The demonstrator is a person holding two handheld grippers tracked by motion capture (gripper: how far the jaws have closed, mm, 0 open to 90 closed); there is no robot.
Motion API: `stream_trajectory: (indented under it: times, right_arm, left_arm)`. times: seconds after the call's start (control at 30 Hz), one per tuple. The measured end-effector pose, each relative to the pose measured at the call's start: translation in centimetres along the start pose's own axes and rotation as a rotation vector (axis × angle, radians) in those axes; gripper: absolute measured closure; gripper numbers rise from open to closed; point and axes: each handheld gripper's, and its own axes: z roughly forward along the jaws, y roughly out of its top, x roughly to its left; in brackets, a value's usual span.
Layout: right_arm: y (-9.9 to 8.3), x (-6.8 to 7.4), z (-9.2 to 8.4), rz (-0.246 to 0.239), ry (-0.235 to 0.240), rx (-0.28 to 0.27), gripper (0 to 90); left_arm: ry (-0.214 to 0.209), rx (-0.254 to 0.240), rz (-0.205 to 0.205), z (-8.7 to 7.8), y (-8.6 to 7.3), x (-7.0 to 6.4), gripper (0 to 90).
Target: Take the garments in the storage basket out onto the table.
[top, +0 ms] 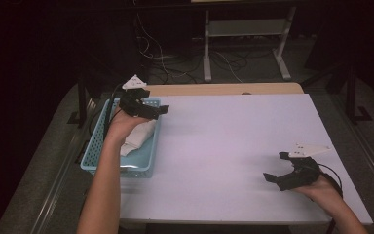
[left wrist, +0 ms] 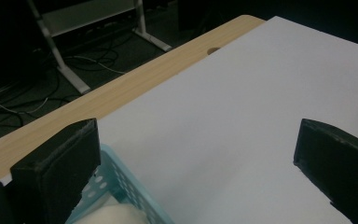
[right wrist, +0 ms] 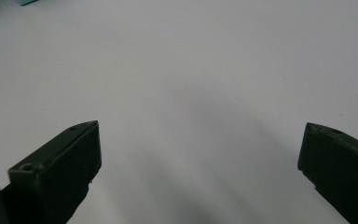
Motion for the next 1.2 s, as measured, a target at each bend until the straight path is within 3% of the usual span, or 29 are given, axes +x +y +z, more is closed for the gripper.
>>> stream_trajectory:
  times: [0.33,0.6,1.2]
  right_arm:
    - [0.1,-0.3,0.1,0.024,-0.019,-0.011,0.0]
    - [0.1,-0.2,0.0,0.022,-0.010,-0.017,0.0]
    - [-0.2,0.0,-0.1,0.030,-0.003,-0.025,0.0]
  left_arm:
    - [0.043,0.005,-0.003,-1.1,-0.4,1.1,0.2]
    - [0.058,0.019,-0.018,-1.3,-1.0,1.7,0.2]
    - [0.136,0.058,-0.047,-2.3,-2.4,3.7,0.2]
